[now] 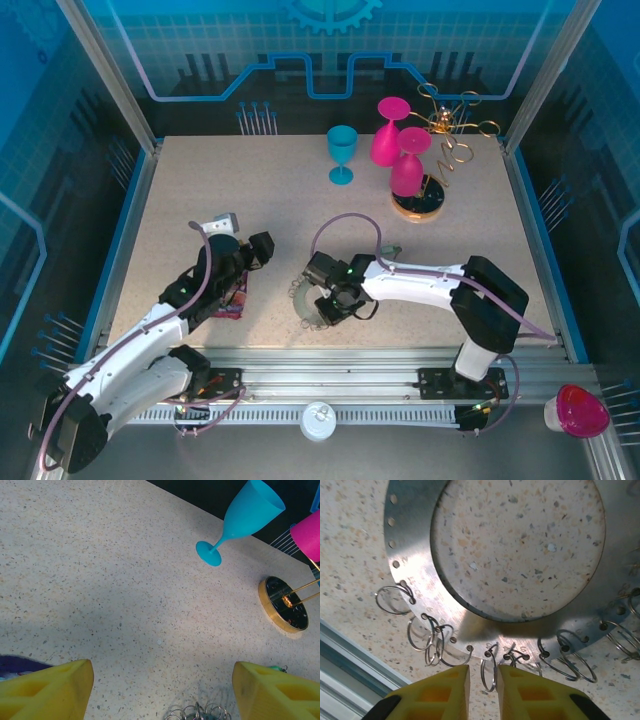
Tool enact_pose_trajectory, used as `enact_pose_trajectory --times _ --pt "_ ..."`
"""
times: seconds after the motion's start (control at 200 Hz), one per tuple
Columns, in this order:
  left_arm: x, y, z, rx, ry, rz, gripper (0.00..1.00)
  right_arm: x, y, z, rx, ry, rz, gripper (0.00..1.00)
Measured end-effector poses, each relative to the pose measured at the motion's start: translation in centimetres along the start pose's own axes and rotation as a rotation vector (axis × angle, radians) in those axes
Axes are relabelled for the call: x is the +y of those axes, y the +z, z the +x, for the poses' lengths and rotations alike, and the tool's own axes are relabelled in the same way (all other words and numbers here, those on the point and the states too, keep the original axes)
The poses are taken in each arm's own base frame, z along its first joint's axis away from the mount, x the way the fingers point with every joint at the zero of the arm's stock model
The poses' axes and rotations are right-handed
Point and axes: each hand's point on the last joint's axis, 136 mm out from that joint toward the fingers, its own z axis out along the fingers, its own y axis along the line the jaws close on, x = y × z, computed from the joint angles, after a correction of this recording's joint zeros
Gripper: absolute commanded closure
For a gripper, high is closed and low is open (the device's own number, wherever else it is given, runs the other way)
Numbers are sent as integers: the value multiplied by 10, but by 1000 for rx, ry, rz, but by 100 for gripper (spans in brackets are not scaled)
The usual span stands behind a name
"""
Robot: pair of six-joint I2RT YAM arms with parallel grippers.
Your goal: Put the keys on the keyring
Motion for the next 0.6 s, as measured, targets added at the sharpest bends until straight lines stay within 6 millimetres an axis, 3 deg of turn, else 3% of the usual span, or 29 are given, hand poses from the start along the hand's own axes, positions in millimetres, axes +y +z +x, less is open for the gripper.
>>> enact_pose_trajectory --times 0.6 --pt "-1 -3 -2 -7 -2 6 27 -2 11 11 64 -1 57 77"
